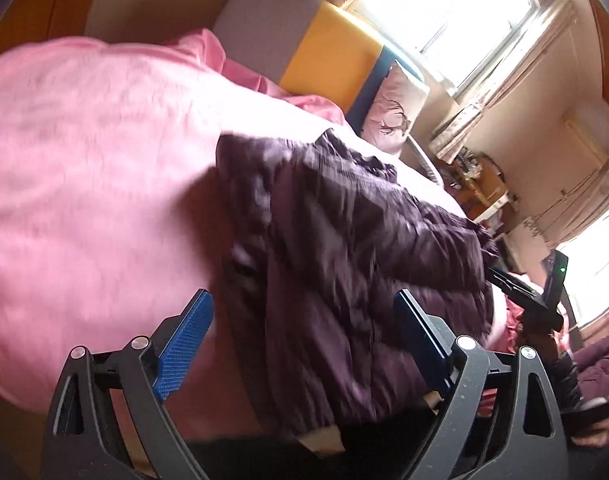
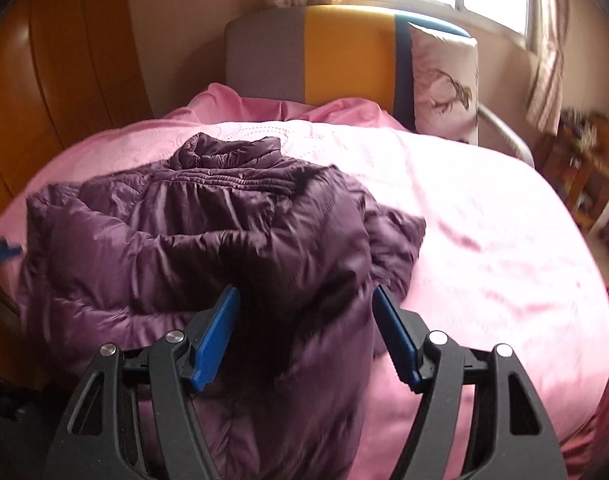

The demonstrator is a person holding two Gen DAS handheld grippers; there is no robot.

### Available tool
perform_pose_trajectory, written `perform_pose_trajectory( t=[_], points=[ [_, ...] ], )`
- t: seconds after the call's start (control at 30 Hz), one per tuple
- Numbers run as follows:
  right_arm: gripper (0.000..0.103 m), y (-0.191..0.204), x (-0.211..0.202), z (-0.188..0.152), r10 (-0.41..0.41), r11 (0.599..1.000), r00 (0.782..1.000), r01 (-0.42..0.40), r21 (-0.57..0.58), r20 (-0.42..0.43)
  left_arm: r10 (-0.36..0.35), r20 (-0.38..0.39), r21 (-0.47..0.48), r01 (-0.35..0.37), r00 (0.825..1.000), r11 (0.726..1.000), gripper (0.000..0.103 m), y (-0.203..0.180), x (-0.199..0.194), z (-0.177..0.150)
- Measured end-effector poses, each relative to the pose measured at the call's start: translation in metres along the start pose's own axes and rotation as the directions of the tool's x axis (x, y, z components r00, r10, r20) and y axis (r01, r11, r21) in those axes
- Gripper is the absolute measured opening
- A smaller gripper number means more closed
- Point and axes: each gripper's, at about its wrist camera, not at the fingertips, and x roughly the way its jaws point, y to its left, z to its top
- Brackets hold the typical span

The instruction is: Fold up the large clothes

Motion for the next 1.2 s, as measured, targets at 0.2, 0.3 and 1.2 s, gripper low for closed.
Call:
perform_pose_trajectory(
  t=[0.2,0.3,1.2],
  points=[
    [0.060,0.014,0.032,0.009,-0.030,0.995,1.000,0.029,-0.096,-0.007,-0.013,0.005,0.127,0.012,1.000,0.992,0.088,-0.031,0.024,0.022],
    [0.026,0.009,0.043,0.015,0.025,0.998,0.999,-0.027,-0.062,-0.028,0.011,-0.032,0.177,-0.005,0.999,0.984,0.055,-0.045,0.042,0.021],
    [0.008,-0.032,0.001,0.129,0.009,0.987,0.989,-0.033,0.160,0.149,0.094,0.218,0.214,-0.141,0.971,0.967,0.001,-0.066,0.044,0.141]
  ],
)
